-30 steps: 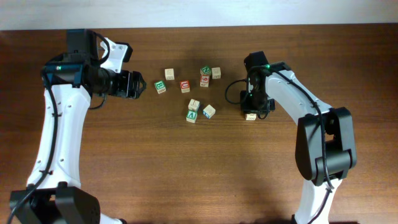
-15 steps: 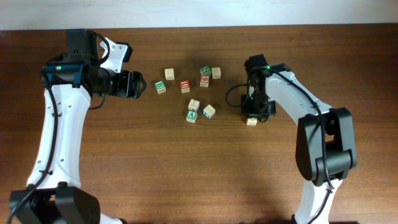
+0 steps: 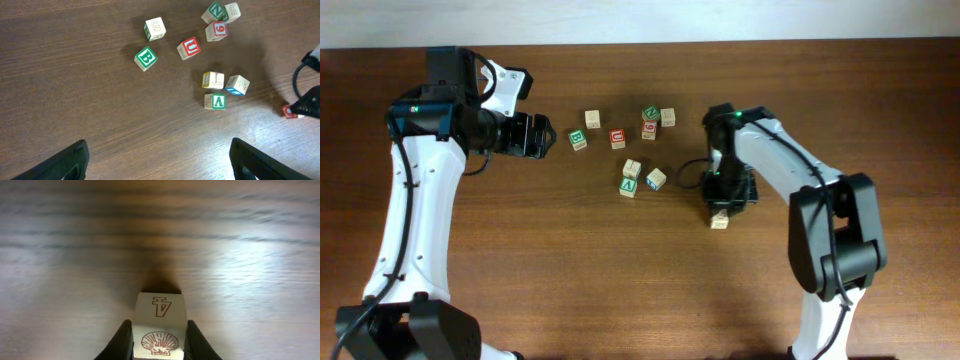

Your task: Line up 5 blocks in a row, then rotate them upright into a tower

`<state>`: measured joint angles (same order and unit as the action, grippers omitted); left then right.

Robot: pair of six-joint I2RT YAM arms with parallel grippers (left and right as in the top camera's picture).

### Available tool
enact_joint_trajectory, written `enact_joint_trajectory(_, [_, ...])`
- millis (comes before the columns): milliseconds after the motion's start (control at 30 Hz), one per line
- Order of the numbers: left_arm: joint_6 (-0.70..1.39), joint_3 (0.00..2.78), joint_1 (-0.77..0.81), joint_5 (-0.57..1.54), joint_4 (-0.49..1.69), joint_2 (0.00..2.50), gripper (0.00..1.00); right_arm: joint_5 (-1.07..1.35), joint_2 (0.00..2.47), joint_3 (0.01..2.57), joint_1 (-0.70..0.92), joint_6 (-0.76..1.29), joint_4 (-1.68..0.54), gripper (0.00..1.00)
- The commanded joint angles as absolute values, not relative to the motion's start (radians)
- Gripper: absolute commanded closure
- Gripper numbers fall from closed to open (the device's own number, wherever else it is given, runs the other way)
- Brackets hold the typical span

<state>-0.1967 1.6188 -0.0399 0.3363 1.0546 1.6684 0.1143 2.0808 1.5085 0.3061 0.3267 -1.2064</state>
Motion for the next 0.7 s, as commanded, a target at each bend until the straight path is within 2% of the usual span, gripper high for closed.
enact_joint_trajectory(0, [-0.191, 1.637, -0.039, 0.332, 1.052, 1.674, 0.11, 0.093, 2.088, 1.504, 0.368, 0.426, -1.208, 0.86])
enact_joint_trajectory(167, [-0.191, 1.637, -0.039, 0.332, 1.052, 1.674, 0.11, 0.044, 2.088, 1.504, 0.415, 0.477, -1.208, 0.85])
enact_joint_trajectory(300, [-0.191, 1.637, -0.039, 0.332, 1.051, 1.674, 0.11, 0.041, 2.088, 1.504, 0.420, 0.477, -1.208, 0.69])
enact_joint_trajectory(467, [-0.191, 1.637, -0.039, 0.332, 1.048, 1.674, 0.11, 0.042, 2.088, 1.524, 0.420, 0.466, -1.211, 0.65])
enact_joint_trajectory(667, [-0.191, 1.637, -0.039, 0.332, 1.048, 1.674, 0.10, 0.044, 2.088, 1.626, 0.419, 0.442, -1.254, 0.45])
